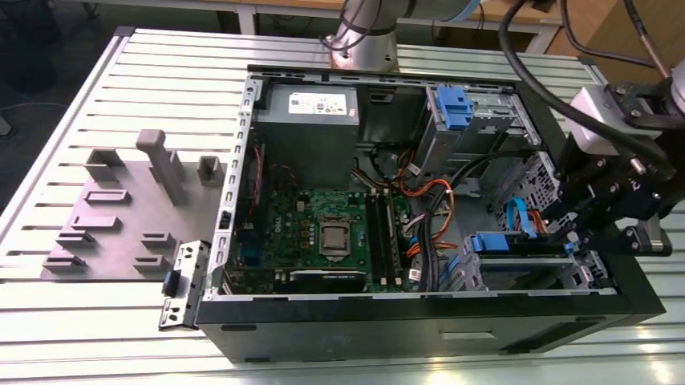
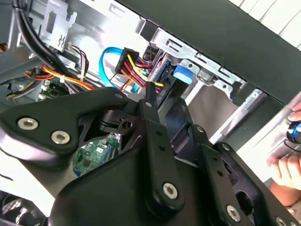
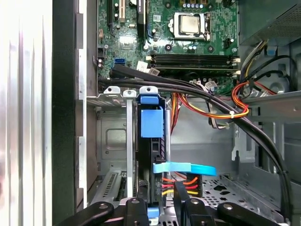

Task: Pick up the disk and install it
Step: 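Insert the second disk wire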

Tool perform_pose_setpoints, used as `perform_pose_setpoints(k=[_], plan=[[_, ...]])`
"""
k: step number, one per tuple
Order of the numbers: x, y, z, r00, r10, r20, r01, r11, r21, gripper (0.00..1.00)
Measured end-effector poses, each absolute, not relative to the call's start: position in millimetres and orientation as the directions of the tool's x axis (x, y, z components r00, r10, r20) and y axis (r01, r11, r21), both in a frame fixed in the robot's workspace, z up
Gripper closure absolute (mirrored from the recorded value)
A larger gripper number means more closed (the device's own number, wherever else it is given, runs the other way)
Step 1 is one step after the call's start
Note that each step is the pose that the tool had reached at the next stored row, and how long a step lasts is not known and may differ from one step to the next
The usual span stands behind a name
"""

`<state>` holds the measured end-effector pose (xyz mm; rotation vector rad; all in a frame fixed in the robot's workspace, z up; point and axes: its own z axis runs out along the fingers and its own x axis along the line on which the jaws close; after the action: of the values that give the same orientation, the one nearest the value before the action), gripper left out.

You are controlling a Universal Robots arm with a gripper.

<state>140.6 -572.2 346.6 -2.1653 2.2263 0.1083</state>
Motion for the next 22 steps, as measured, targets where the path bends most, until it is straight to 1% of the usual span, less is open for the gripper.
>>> perform_pose_setpoints(k=[3, 22], plan=[[140.6, -572.2, 352.5, -0.029, -0.997, -0.073, -0.999, 0.027, 0.026, 0.64], [136.2, -572.2, 355.4, -0.029, -0.997, -0.073, -0.999, 0.027, 0.026, 0.64]])
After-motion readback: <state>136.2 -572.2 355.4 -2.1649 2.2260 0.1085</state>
